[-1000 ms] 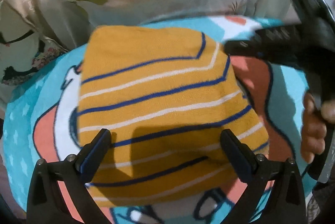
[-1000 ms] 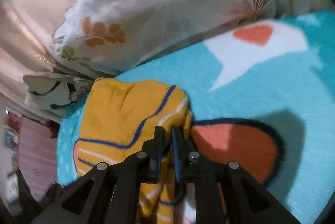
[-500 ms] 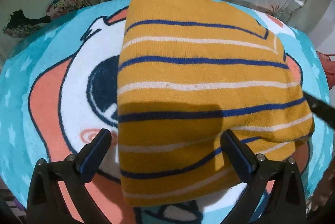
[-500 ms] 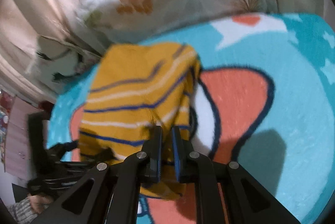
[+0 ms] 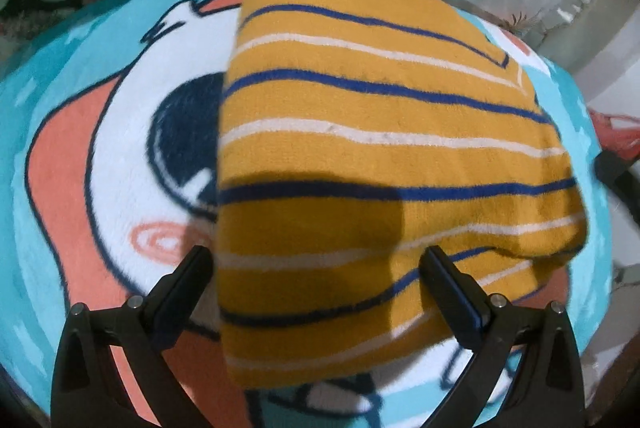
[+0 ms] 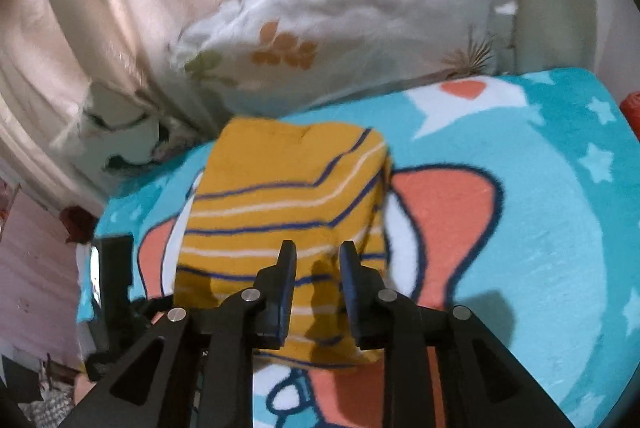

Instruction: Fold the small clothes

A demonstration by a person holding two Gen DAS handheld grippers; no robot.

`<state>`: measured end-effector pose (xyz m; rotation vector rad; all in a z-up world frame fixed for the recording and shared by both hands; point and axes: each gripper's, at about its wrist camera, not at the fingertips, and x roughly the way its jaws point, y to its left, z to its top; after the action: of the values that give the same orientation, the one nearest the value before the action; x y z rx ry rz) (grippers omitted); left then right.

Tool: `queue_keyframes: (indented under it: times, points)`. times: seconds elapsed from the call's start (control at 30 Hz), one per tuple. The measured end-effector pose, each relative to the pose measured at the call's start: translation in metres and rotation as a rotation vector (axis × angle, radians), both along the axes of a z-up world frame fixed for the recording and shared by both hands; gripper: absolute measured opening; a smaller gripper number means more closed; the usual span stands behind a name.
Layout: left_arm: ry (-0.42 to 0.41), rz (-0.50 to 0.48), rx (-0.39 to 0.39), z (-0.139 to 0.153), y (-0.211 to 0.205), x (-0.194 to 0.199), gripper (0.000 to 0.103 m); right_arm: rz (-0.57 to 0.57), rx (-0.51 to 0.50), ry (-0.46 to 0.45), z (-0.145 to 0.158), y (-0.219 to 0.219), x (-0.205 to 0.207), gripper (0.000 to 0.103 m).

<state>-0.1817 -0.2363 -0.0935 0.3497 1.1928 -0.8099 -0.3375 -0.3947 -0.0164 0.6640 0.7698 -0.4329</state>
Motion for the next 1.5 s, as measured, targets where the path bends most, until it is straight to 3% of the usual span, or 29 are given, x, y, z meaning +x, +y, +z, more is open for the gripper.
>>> queue_keyframes:
  times: [0.1, 0.2, 0.33, 0.4, 0.47, 0.6, 0.7, 0.9, 1.0, 1.3, 1.43, 1.5]
  points:
    - [-0.011, 0.03, -0.076, 0.02, 0.023, -0.002, 0.102, 0.012, 0.034, 0.002, -0.009, 0.006, 0.006, 0.024]
    - [-0.069, 0.069, -0.083, 0.029, 0.044, 0.004, 0.102, 0.026, 0.022, 0.033, -0.018, 0.009, 0.011, 0.024]
    - [-0.015, 0.109, -0.05, 0.012, 0.054, 0.021, 0.102, 0.0, -0.018, 0.144, -0.046, 0.005, 0.014, 0.024]
    - [0.017, 0.091, -0.037, 0.002, 0.053, 0.022, 0.103, -0.019, -0.001, 0.153, -0.052, 0.001, 0.009, 0.036]
    - [-0.003, 0.065, -0.012, 0.0, 0.05, 0.018, 0.103, -0.037, 0.02, 0.158, -0.049, -0.002, 0.005, 0.037]
    - [-0.033, 0.051, -0.034, 0.011, 0.049, 0.012, 0.103, -0.056, -0.067, 0.13, -0.021, 0.01, 0.001, 0.037]
    - [0.002, 0.07, -0.021, 0.001, 0.049, 0.016, 0.103, -0.049, -0.123, 0.102, -0.007, 0.022, 0.004, 0.037]
    - [-0.01, 0.052, -0.014, 0.001, 0.049, 0.025, 0.103, -0.012, -0.125, 0.252, -0.041, 0.025, 0.022, 0.038]
    - [-0.021, 0.051, -0.019, 0.008, 0.055, 0.022, 0.103, -0.048, -0.107, 0.227, -0.033, 0.023, 0.013, 0.039]
    - [-0.049, -0.002, 0.007, 0.008, 0.067, 0.029, 0.103, -0.131, -0.188, 0.194, -0.003, 0.044, 0.01, 0.04]
    - [-0.052, -0.05, 0.019, 0.005, 0.065, 0.028, 0.103, -0.115, -0.178, 0.255, -0.018, 0.049, 0.033, 0.041]
    - [-0.054, -0.071, 0.019, 0.005, 0.065, 0.028, 0.103, -0.1, -0.165, 0.334, -0.034, 0.048, 0.044, 0.045]
